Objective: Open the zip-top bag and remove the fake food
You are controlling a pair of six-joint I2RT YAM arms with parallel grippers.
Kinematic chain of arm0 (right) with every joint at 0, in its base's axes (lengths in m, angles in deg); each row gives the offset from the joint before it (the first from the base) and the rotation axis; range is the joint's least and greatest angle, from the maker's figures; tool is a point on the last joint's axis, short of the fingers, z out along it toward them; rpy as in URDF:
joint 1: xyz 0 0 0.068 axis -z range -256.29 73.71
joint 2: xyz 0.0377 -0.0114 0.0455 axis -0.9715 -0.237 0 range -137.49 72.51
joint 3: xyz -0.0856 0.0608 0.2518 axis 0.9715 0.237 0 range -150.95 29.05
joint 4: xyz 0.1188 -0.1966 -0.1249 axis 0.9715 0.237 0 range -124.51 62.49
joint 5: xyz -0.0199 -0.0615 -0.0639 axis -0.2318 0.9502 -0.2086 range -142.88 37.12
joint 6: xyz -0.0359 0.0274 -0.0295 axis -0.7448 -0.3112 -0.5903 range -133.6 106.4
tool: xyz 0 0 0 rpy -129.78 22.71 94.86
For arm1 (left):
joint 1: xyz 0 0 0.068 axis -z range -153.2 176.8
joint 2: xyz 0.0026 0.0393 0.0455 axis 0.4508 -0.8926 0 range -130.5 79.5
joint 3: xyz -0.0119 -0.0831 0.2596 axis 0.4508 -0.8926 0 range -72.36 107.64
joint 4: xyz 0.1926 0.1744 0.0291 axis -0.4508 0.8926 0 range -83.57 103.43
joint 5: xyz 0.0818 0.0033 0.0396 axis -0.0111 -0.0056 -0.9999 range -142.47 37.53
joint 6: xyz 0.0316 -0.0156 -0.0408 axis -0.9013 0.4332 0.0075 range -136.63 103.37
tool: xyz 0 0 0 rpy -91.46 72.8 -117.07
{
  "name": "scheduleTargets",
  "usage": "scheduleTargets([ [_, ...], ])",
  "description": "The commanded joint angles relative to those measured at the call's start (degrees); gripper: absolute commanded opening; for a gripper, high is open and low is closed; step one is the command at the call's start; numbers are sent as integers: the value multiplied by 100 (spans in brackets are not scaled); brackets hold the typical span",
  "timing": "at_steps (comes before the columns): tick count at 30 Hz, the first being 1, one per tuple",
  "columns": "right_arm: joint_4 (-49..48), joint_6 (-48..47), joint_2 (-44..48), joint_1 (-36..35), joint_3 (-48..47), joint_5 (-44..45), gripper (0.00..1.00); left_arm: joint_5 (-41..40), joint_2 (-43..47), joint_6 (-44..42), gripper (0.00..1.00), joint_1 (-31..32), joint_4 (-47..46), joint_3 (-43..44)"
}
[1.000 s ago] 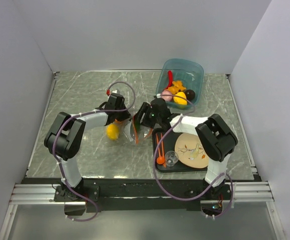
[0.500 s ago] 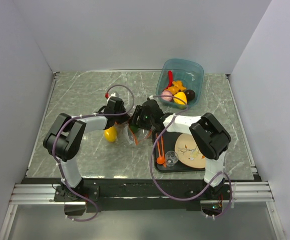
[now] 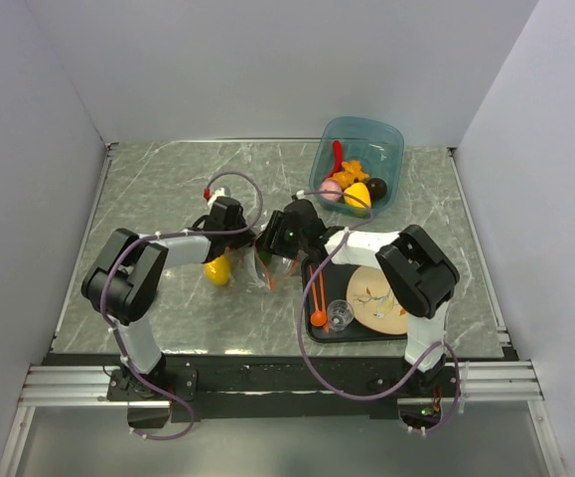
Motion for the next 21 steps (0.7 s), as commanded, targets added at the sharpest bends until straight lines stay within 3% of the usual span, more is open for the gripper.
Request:
scheduleTargets([
  [1, 81, -230, 589, -3, 128, 302, 48, 54, 118, 63, 1, -116, 469, -399],
  [7, 179, -328, 862, 6, 330, 434, 50, 36, 189, -7, 1, -196, 451, -505],
  [11, 240, -442, 801, -2, 234, 347, 58, 150, 189, -51, 1, -205, 346, -531],
  [21, 697, -653, 185, -125, -443, 161, 55, 247, 92, -42, 1, -205, 213, -593],
])
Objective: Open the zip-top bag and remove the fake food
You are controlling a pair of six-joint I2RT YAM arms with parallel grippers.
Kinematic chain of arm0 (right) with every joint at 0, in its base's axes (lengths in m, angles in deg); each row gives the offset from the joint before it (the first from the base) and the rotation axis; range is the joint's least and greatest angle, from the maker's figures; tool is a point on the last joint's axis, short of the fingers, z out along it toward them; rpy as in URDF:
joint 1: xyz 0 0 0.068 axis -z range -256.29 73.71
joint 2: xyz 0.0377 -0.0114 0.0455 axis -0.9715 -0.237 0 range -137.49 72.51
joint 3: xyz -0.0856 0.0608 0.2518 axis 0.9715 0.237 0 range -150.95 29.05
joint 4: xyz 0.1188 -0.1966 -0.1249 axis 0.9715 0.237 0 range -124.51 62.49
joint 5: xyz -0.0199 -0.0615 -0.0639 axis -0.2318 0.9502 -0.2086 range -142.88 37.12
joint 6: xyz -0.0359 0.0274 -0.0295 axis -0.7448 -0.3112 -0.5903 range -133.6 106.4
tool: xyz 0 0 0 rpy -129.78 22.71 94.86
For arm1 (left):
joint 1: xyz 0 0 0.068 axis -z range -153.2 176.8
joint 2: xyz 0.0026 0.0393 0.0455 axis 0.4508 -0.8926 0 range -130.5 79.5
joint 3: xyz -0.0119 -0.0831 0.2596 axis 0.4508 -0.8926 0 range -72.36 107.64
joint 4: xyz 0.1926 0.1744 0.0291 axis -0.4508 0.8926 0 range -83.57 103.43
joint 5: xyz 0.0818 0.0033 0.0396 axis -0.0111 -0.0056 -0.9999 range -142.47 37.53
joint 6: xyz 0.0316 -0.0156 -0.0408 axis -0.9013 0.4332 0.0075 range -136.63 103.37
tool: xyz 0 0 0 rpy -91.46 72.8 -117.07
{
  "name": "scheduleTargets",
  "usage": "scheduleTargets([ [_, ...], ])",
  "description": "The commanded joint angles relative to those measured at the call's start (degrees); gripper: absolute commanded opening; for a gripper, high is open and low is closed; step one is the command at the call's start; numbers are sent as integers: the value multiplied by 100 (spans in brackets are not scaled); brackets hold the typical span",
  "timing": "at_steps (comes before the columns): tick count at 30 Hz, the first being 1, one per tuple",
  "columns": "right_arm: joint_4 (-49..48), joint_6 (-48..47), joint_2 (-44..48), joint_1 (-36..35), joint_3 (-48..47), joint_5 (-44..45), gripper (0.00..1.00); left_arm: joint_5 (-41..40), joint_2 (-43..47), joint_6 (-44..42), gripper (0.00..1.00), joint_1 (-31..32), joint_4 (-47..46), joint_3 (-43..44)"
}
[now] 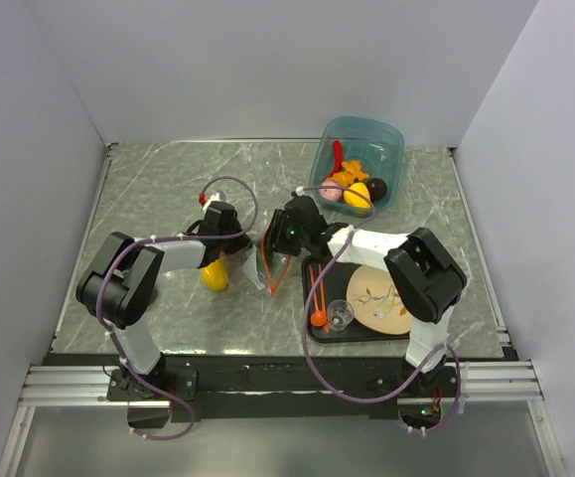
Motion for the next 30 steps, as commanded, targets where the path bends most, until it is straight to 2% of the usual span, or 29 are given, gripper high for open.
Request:
scheduleTargets([
  [1, 227, -263, -164, -156, -386, 31, 57, 103, -159, -23, 1, -54, 288, -210],
  [7, 667, -475, -577, -314, -895, 127, 68, 156, -239, 4, 1, -54, 208, -210],
  [17, 984, -624, -991, -429, -1186, 145, 75, 164, -318, 48, 1, -45, 138, -237],
  [20, 949, -616, -938, -446, -1090, 171, 68, 129, -318, 65, 1, -45, 156, -228],
  [21, 940, -590, -903, -429, -1055, 171, 58, 129, -309, 48, 1, -45, 173, -228],
  [24, 888, -607, -544, -394, -844, 346, 46, 6, -274, -5, 1, -54, 287, -219],
  [30, 957, -703, 265, -288, -598, 576, 41, -55, -212, -40, 1, -124, 305, -298],
])
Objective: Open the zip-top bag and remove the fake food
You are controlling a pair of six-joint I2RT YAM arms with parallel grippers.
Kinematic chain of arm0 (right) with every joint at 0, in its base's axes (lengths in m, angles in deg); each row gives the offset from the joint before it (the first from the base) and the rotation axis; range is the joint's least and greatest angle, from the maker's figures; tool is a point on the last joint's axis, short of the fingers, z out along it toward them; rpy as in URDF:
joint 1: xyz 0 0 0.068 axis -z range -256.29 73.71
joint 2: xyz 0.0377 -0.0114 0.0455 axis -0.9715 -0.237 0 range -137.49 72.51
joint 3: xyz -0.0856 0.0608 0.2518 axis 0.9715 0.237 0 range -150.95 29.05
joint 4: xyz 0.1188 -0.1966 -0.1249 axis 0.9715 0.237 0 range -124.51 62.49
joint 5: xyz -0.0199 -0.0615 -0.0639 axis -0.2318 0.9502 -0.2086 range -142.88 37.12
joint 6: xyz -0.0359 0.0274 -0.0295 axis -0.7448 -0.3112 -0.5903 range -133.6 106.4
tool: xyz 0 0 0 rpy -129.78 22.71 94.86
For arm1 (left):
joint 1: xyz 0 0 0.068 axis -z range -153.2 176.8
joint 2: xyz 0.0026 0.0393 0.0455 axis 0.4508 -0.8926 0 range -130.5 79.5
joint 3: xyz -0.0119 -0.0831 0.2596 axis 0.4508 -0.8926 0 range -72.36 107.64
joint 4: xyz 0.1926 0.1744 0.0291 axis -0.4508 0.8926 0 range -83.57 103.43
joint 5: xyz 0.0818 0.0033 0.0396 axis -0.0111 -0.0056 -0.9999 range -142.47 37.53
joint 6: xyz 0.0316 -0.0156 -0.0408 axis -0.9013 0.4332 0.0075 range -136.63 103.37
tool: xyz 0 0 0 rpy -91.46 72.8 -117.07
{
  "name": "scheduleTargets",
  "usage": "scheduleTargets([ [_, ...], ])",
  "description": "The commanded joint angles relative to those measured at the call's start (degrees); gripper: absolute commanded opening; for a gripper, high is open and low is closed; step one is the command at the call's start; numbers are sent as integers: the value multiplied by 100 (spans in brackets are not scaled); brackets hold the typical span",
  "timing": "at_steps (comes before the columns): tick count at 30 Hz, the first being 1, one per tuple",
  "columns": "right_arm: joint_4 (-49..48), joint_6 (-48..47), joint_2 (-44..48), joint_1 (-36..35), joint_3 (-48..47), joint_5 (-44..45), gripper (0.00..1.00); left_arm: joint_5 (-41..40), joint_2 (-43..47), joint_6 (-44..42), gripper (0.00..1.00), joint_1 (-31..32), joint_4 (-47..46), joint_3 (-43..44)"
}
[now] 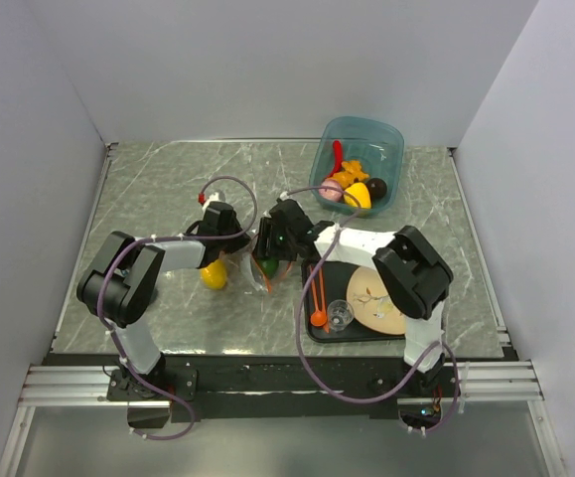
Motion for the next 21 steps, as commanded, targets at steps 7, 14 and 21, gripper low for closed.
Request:
scheduleTargets([
  [7, 182, -234, 1319, 198, 277, 320, 40, -84, -85, -47, 1, -153, 557, -224],
  [14, 217, -392, 1987, 750, 585, 101, 40, 13, 72, -187, 1, -162, 636, -101],
  [21, 253, -814, 2025, 2147, 25, 46, 43, 30, 336, -311, 1, -162, 961, 224],
])
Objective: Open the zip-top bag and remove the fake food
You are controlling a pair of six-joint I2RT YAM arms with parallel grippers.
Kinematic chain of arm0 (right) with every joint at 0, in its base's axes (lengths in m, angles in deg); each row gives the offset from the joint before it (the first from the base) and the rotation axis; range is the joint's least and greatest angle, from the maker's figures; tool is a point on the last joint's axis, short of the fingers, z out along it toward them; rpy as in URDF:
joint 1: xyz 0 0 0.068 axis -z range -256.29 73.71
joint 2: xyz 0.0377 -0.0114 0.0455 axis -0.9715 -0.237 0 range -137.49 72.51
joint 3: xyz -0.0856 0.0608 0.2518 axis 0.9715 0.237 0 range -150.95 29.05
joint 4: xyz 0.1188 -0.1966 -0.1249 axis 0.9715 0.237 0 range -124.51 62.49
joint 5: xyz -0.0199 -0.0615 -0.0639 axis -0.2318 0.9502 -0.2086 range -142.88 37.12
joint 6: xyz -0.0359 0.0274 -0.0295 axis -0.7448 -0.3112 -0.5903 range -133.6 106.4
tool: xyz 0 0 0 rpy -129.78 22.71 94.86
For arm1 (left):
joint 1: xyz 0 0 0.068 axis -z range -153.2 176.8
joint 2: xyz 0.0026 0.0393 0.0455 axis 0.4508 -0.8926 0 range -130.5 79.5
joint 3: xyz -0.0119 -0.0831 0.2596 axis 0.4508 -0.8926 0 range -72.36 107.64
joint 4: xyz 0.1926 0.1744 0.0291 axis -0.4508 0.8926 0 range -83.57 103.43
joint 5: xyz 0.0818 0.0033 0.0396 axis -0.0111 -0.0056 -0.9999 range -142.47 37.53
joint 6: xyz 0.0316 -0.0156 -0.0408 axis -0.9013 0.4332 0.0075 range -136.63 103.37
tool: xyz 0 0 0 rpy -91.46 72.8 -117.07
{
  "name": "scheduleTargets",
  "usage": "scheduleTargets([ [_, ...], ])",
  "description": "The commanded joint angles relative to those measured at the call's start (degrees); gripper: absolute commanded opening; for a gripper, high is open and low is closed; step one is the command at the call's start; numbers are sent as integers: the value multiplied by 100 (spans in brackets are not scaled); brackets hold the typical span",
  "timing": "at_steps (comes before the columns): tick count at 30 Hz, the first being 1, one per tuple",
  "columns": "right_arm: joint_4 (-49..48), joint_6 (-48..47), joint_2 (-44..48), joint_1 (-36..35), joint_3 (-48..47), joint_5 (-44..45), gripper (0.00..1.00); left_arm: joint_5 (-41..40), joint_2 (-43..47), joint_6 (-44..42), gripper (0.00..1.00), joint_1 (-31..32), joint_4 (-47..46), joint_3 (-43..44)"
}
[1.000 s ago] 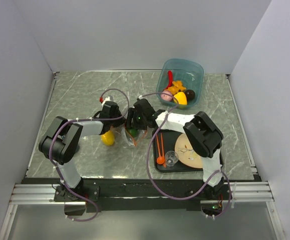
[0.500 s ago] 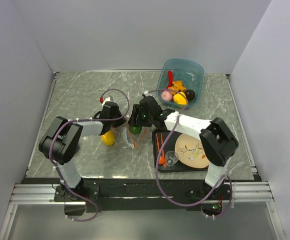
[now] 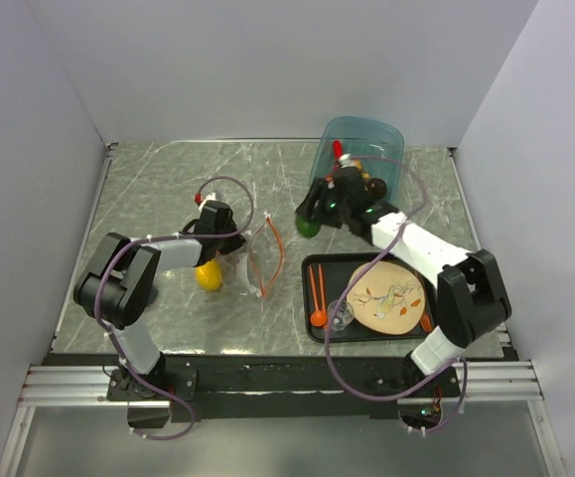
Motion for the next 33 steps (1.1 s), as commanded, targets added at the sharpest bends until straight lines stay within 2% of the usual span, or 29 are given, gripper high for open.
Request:
scheduleTargets([
  [1, -95, -370, -18, 765, -617, 222, 43, 35, 229, -155, 1, -44, 633, 250],
  [4, -139, -476, -571, 1238, -1214, 407, 47, 61, 300, -191, 1, -44, 817, 487],
  [7, -209, -511, -1142, 1538, -1847, 696, 55, 79, 361, -199, 1, -44, 932, 672],
  [8, -218, -563, -1300, 1566, -2031, 776, 61, 88, 379, -199, 1, -44, 932, 708],
  [11, -8, -634, -2195, 1715, -3092, 856, 69, 97, 467, -199, 2, -44, 1213, 875],
  [16, 361, -722, -2962, 1777, -4132, 716, 94, 61, 625, -243, 6, -44, 1503, 1130],
  [18, 476, -766, -3007, 1777, -4327, 610, 99, 9, 774, -252, 11, -44, 1652, 1139],
  [22, 713, -828, -2630, 1751, -4144, 566, 100, -62, 1187, -252, 27, -44, 1758, 972],
  [25, 705, -723, -1910, 1628, -3302, 251, 95, -280, 1564, -226, 32, -44, 1898, 726],
  [27, 442, -635, -1199, 1366, -2292, 83, 89, -430, 1907, -138, 39, -52, 1917, 446],
  [28, 302, -469, -953, 1268, -1897, -48, 77, -492, 2021, -33, 39, -61, 1908, 349],
  [29, 5, -380, -515, 1163, -1144, -171, 70, -658, 2223, 29, 39, -79, 1943, 269],
  [30, -111, -144, -311, 979, -780, -329, 53, -729, 2303, 142, 38, -148, 1978, 129],
  [33, -770, 182, 323, 627, 495, -699, 39, -800, 2558, 283, 37, -324, 1899, -152],
])
